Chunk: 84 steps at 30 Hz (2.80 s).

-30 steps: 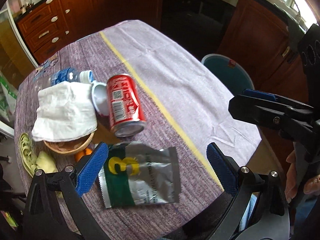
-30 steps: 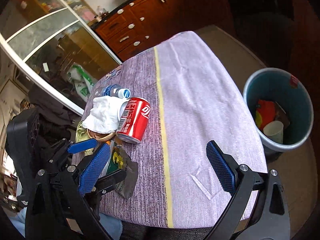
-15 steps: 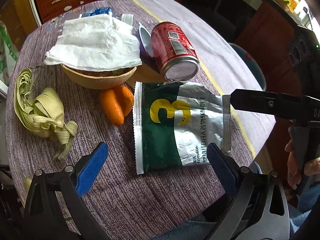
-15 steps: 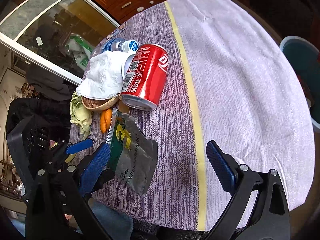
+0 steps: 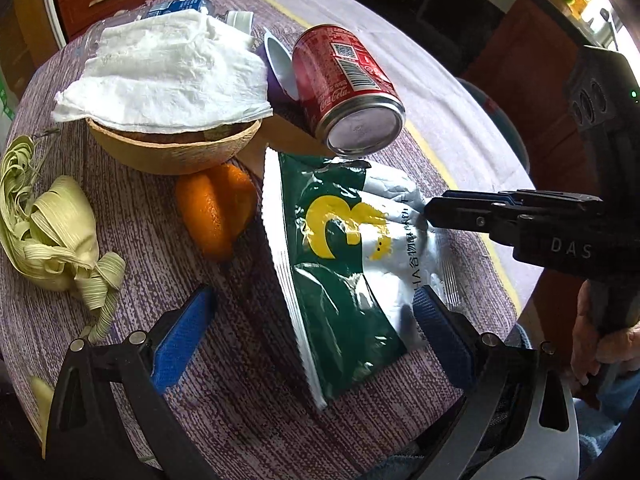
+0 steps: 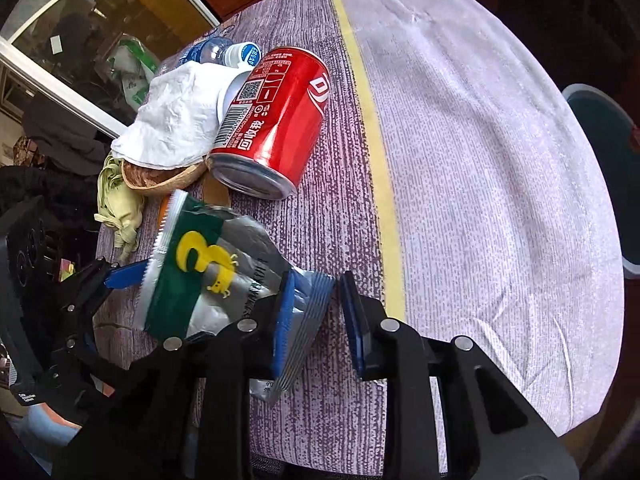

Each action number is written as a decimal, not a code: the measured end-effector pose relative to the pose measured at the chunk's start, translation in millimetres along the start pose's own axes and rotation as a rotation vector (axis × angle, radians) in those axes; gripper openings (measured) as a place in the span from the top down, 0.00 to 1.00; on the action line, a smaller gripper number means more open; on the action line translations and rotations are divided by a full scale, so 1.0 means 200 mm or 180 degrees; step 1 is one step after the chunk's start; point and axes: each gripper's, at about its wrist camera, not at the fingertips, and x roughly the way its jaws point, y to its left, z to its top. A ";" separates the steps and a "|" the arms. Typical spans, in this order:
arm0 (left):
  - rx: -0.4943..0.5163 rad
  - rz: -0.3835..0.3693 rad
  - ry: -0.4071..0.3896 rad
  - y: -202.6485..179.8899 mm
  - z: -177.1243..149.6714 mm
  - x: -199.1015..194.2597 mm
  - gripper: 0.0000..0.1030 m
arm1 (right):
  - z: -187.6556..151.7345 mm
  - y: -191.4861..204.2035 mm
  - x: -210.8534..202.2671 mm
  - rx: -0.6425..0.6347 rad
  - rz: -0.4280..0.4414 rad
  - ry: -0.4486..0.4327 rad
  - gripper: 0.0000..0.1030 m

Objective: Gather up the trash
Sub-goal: 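Return to the table and grasp the green-and-silver pouch with the left tool, then grasp the red cola can with the right tool, then carry the pouch with the left tool while the right tool carries the can to the bin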

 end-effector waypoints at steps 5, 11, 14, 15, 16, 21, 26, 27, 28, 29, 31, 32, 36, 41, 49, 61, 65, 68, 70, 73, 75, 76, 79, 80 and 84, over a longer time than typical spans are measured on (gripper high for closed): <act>0.0140 0.0045 -0.0034 -0.08 0.02 0.04 0.04 | 0.00 -0.04 -0.01 0.0021 0.0081 -0.0012 0.83; 0.0361 -0.0200 -0.0069 -0.25 0.00 0.02 0.63 | -0.01 -0.09 -0.02 0.0157 0.0299 -0.0019 0.80; 0.0325 -0.0305 -0.0072 -0.27 -0.01 0.01 0.82 | -0.01 -0.09 -0.01 0.0205 0.0394 -0.0019 0.74; 0.0342 -0.0350 -0.0073 -0.30 -0.01 0.00 0.97 | -0.01 -0.09 -0.02 0.0216 0.0430 -0.0018 0.69; 0.0336 -0.0355 -0.0081 -0.32 -0.02 0.00 0.97 | -0.01 -0.08 -0.02 0.0226 0.0460 -0.0007 0.64; 0.0270 -0.0267 -0.0309 -0.28 0.01 -0.15 0.97 | 0.01 -0.07 -0.09 0.0289 0.0507 -0.0066 0.42; 0.0057 -0.0253 -0.0618 -0.10 0.06 -0.37 0.97 | 0.12 -0.04 -0.20 0.0312 0.0569 -0.0298 0.27; -0.0012 -0.0245 -0.0691 -0.04 0.07 -0.41 0.97 | 0.15 -0.03 -0.21 0.0302 0.0564 -0.0335 0.26; -0.0075 -0.0225 -0.0758 0.00 0.07 -0.44 0.97 | 0.19 -0.01 -0.21 0.0287 0.0557 -0.0345 0.26; -0.0145 -0.0191 -0.0824 0.08 0.08 -0.48 0.97 | 0.23 0.00 -0.20 0.0273 0.0556 -0.0342 0.25; -0.0337 -0.0136 -0.0938 0.20 0.09 -0.58 0.97 | 0.31 0.03 -0.15 0.0276 0.0554 -0.0329 0.22; -0.0429 -0.0129 -0.0972 0.25 0.10 -0.59 0.97 | 0.34 0.04 -0.11 0.0296 0.0553 -0.0312 0.22; -0.0650 -0.0129 -0.1048 0.37 0.13 -0.65 0.97 | 0.43 0.06 0.05 0.0375 0.0539 -0.0188 0.22; -0.0599 -0.0121 -0.0975 0.35 0.18 -0.58 0.97 | 0.44 0.08 0.16 0.0389 0.0499 -0.0093 0.22; -0.0478 -0.0160 -0.0963 0.28 0.27 -0.55 0.97 | 0.38 0.04 0.08 0.0328 0.0557 -0.0142 0.41; 0.0003 -0.0173 -0.0937 -0.07 0.49 -0.53 0.97 | 0.27 -0.26 -0.23 0.0693 0.0964 -0.0516 0.44; 0.0061 -0.0156 -0.0912 -0.14 0.53 -0.50 0.97 | 0.25 -0.35 -0.24 0.0805 0.0950 -0.0539 0.45; 0.0079 -0.0132 -0.0858 -0.16 0.54 -0.48 0.97 | 0.24 -0.39 -0.24 0.0872 0.1003 -0.0560 0.46; 0.0098 -0.0122 -0.0827 -0.18 0.55 -0.47 0.97 | 0.24 -0.42 -0.27 0.0881 0.1010 -0.0618 0.46; 0.0157 -0.0131 -0.0807 -0.22 0.58 -0.46 0.97 | 0.24 -0.47 -0.33 0.0911 0.1033 -0.0738 0.46; 0.0230 -0.0156 -0.0789 -0.27 0.60 -0.45 0.97 | 0.24 -0.51 -0.39 0.0950 0.1038 -0.0827 0.47; 0.0279 -0.0173 -0.0780 -0.30 0.62 -0.44 0.97 | 0.24 -0.55 -0.42 0.0978 0.1034 -0.0877 0.47; 0.0455 -0.0223 -0.0766 -0.44 0.69 -0.40 0.97 | 0.23 -0.67 -0.55 0.1083 0.0972 -0.1084 0.47; 0.0515 -0.0246 -0.0762 -0.48 0.72 -0.39 0.97 | 0.23 -0.72 -0.60 0.1127 0.0940 -0.1159 0.47; 0.0803 -0.0402 -0.0724 -0.74 0.84 -0.31 0.97 | 0.18 -0.96 -0.79 0.1349 0.0726 -0.1468 0.47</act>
